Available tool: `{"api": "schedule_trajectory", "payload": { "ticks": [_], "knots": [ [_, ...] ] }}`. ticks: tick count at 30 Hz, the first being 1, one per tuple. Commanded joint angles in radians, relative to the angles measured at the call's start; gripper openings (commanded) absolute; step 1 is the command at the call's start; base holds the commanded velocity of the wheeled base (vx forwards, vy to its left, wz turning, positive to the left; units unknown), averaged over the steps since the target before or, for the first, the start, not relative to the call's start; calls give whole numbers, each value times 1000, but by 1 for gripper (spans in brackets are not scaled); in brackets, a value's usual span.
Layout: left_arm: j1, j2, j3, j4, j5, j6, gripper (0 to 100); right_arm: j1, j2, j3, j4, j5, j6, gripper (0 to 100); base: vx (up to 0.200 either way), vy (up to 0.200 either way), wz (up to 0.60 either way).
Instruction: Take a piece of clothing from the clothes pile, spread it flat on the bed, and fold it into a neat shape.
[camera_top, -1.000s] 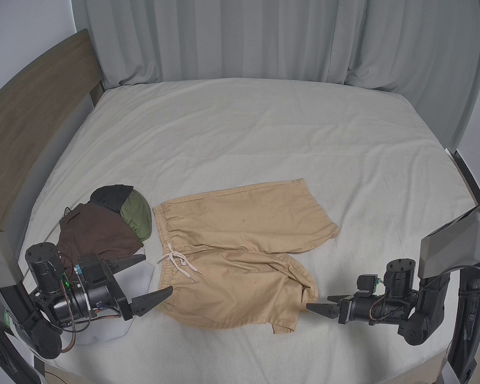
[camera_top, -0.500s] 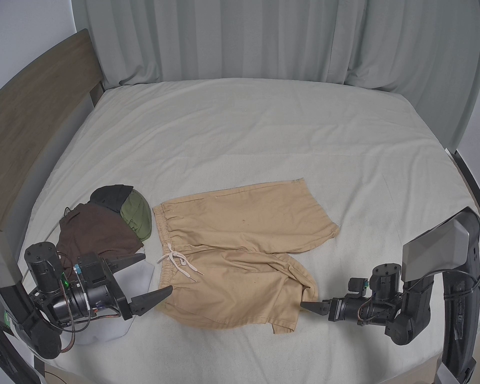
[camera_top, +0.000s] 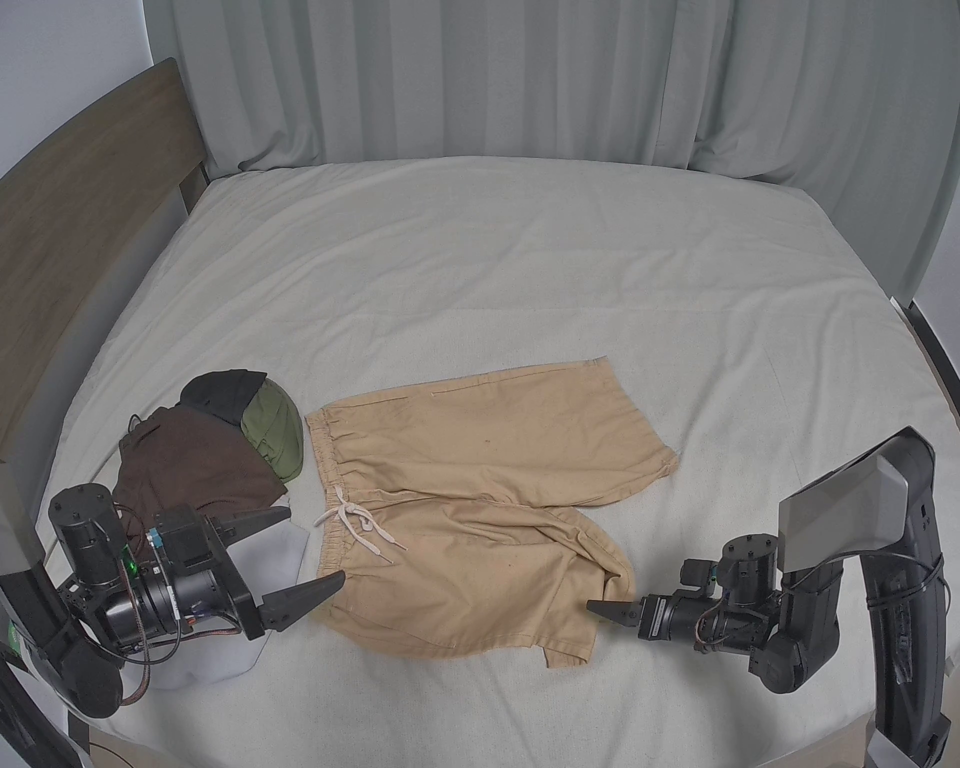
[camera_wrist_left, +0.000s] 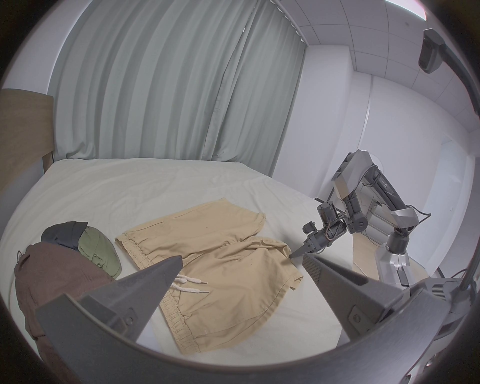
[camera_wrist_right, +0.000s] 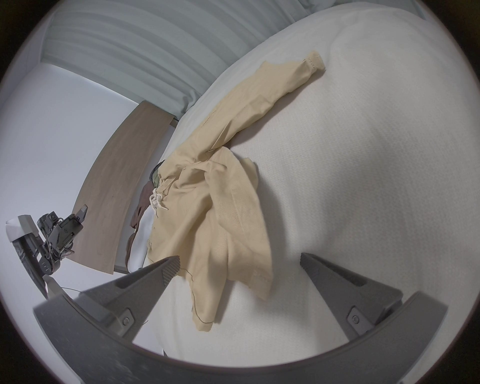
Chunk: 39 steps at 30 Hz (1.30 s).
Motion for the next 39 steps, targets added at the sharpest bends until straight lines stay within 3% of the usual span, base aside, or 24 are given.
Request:
{"api": "schedule_trajectory", "payload": {
  "ticks": [1, 2, 3, 15, 25, 31, 34, 39],
  "knots": [
    [0, 2, 0, -1, 0, 0, 100, 8, 12, -7, 5, -8, 2, 100, 0, 0, 0],
    [0, 0, 0, -1, 0, 0, 100, 8, 13, -10, 5, -16, 2, 100, 0, 0, 0],
    [0, 0, 0, -1, 0, 0, 100, 8, 13, -11, 5, -17, 2, 0, 0, 0, 0],
    [0, 0, 1, -1, 0, 0, 100, 4, 8, -4, 4, -20, 2, 0, 0, 0, 0],
    [0, 2, 1, -1, 0, 0, 100, -62, -105, 27, 5, -20, -15, 0, 0, 0, 0],
    [0, 2, 1, -1, 0, 0, 100, -99, -128, 36, 5, -17, -64, 0, 0, 0, 0],
    [0, 2, 1, -1, 0, 0, 100, -134, -133, 38, 5, -16, -139, 0, 0, 0, 0],
    [0, 3, 1, -1, 0, 0, 100, -142, -160, 39, 7, -14, -153, 0, 0, 0, 0]
  ]
}}
